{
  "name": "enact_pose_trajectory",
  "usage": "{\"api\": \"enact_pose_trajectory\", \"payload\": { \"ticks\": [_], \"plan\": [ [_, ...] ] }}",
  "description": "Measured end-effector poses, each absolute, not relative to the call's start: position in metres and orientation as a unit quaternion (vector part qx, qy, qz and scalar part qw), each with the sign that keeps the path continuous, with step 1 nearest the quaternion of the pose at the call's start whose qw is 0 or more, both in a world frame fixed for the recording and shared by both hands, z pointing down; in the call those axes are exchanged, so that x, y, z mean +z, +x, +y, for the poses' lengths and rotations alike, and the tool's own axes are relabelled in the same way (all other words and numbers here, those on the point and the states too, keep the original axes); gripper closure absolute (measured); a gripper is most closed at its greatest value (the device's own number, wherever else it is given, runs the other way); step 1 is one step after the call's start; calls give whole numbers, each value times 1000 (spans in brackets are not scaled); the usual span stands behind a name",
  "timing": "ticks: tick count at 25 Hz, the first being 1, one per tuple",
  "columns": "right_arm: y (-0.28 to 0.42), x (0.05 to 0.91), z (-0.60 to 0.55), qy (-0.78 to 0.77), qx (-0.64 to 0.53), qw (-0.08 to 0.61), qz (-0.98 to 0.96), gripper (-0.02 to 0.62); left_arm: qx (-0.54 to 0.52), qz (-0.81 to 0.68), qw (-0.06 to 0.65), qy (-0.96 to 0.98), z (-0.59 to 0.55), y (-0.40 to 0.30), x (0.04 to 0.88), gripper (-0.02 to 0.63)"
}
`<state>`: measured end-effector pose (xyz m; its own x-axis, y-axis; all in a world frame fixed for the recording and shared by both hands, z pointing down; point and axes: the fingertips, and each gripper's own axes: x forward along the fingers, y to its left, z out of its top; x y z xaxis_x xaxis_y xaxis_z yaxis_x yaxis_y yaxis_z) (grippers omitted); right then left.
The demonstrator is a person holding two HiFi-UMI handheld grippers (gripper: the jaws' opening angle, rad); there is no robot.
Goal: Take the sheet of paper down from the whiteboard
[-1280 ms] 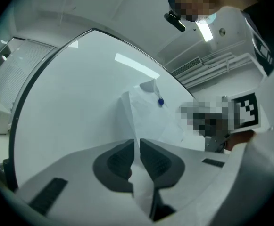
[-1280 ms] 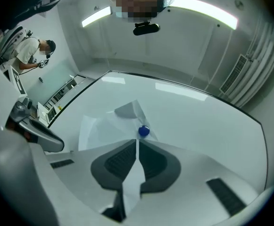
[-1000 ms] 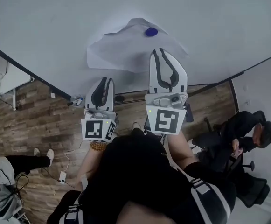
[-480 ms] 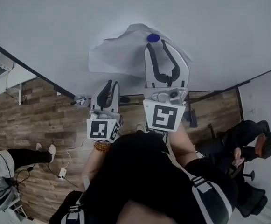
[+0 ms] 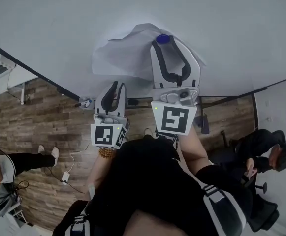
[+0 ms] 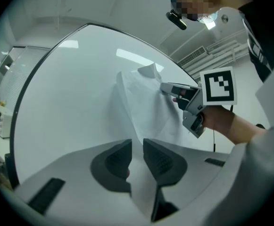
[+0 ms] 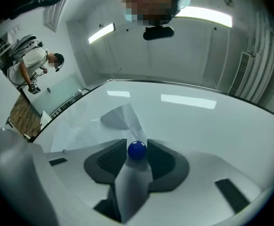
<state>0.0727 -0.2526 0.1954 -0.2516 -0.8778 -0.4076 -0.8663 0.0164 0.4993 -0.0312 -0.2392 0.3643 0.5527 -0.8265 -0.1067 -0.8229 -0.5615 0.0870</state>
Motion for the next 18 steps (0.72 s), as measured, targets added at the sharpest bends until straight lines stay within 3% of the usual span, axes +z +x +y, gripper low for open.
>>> {"api": "enact_pose_trajectory", "payload": {
  "ticks": [18],
  "plan": [
    [74,194,-255,603,-344,0,-720,472,-89,-458,26,884,-249,-18,351,477]
  ]
}}
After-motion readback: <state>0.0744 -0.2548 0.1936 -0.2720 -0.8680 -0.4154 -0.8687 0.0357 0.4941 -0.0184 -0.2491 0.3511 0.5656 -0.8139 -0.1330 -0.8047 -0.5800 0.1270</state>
